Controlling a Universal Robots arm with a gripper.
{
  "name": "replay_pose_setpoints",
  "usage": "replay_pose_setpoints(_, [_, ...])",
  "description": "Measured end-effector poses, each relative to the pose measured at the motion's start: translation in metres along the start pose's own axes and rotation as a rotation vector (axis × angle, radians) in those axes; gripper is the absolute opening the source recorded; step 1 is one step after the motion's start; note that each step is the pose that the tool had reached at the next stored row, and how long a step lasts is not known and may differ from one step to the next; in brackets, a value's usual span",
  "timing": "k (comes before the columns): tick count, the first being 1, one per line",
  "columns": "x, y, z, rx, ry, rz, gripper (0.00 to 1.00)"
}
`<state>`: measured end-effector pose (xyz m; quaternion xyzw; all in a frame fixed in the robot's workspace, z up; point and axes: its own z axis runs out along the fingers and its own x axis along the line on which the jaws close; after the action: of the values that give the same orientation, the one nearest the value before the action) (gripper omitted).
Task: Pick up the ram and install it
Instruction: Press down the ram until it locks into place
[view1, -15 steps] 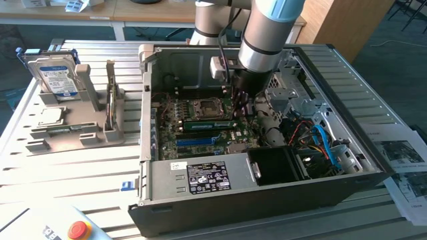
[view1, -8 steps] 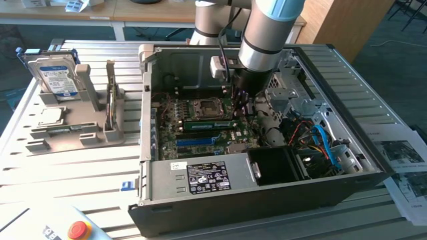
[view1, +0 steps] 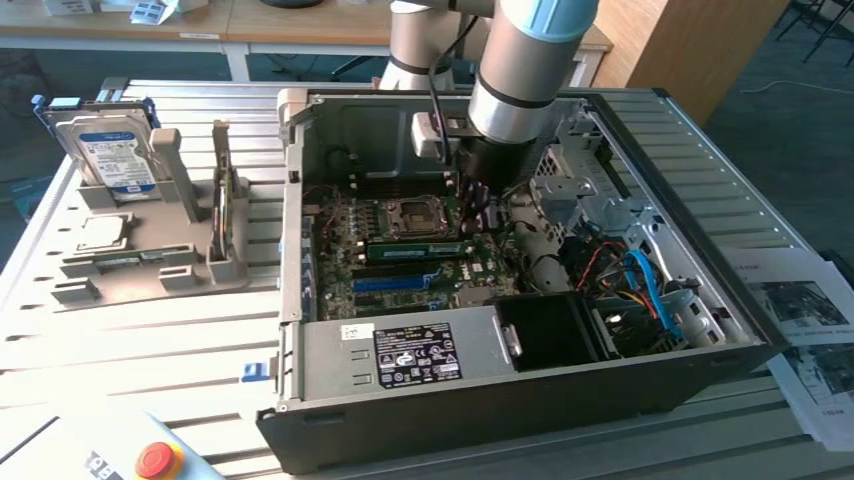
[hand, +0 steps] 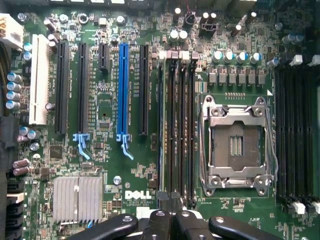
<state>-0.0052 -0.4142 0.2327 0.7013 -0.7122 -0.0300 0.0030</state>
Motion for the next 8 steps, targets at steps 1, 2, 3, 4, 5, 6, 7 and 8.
replay_pose_setpoints(1, [0.0000,0.0015,0.0000,0.0003,0.0000,0.000,0.10])
replay_pose_setpoints(2, [0.0000,0.0031,0.0001,0.0008,0.0000,0.000,0.10])
replay_pose_setpoints(3, [0.0001,0.0045,0.0002,0.0013,0.0000,0.000,0.10])
replay_pose_setpoints(4, [0.0000,0.0058,0.0003,0.0017,0.0000,0.000,0.10])
replay_pose_setpoints(5, [0.0001,0.0070,0.0003,0.0022,0.0001,0.000,0.10])
replay_pose_setpoints(6, [0.0001,0.0079,0.0004,0.0025,-0.0001,0.000,0.10])
replay_pose_setpoints(7, [0.0001,0.0088,0.0004,0.0029,-0.0001,0.000,0.10])
replay_pose_setpoints(8, [0.0001,0.0095,0.0005,0.0031,-0.0001,0.000,0.10])
